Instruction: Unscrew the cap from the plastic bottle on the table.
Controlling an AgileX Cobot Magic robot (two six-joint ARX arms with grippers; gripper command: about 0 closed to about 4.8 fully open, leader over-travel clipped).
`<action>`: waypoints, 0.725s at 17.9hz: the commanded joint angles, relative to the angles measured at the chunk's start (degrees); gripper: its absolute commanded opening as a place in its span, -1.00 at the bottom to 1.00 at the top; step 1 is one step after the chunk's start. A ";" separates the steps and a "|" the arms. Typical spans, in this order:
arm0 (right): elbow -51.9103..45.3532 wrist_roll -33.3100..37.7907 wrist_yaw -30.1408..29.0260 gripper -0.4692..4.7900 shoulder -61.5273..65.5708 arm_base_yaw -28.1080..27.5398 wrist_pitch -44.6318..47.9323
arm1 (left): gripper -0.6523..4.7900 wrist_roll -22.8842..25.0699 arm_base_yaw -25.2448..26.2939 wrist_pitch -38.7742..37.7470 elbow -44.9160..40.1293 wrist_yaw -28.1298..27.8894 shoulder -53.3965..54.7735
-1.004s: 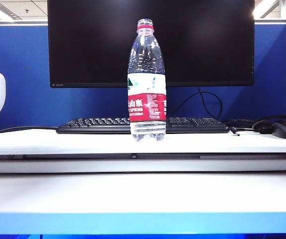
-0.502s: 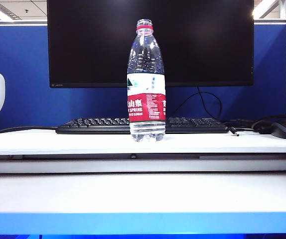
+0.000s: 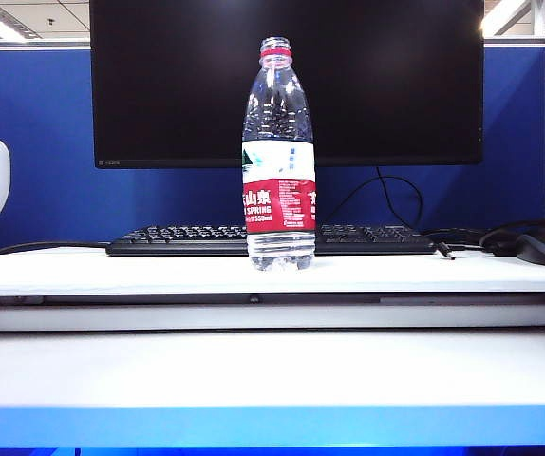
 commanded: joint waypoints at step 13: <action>-1.29 -2.05 3.54 -0.82 0.11 0.02 -3.96 | -0.78 -5.77 0.09 3.34 -16.46 -13.97 -0.20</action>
